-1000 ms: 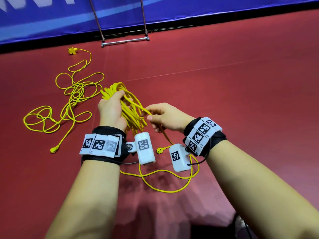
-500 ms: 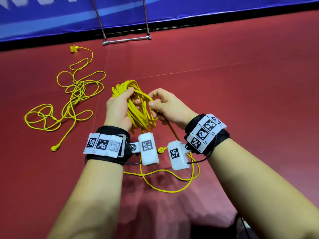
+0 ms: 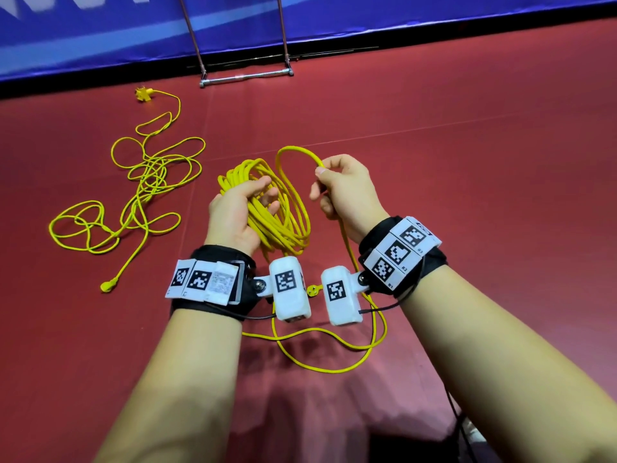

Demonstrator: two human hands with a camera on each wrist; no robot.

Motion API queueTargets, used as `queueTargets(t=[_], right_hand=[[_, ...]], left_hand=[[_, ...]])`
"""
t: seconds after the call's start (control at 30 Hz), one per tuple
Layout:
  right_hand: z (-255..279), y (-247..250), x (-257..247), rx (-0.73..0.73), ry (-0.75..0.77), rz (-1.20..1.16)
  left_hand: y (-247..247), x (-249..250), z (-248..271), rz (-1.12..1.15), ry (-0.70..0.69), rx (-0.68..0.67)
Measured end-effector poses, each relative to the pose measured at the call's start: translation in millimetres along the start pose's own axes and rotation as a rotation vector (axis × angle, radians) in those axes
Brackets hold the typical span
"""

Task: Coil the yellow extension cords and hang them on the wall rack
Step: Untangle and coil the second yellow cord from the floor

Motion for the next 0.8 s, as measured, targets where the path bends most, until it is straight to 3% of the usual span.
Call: queueTargets(t=[0.1, 0.2, 0.43, 0.67, 0.8], right_hand=[[-1, 4, -1, 0.038, 0.013, 0.002], [1, -7, 1, -0.055, 0.014, 0.009], [17, -30, 9, -0.152, 0.071, 0.069], [24, -48, 6, -0.514, 0.051, 0.227], [24, -46, 4, -0.482, 0.074, 0.170]], left_hand=[[0, 0, 0, 0.000, -0.025, 0.015], [-4, -1, 1, -0.047, -0.043, 0.003], [-27, -17, 10, -0.101, 0.004, -0.144], [-20, -17, 9, -0.116, -0.001, -0.073], [-20, -17, 6, -0.110, 0.047, -0.096]])
Point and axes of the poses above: each hand's wrist, its own z-axis away from the middle knuckle, its own y-axis out of the back of the hand, x = y × z, the point moved 7 cm from there along -z, towards the middle knuckle, and after that the axes turned 14 degrees about y, right-handed, at the moved point
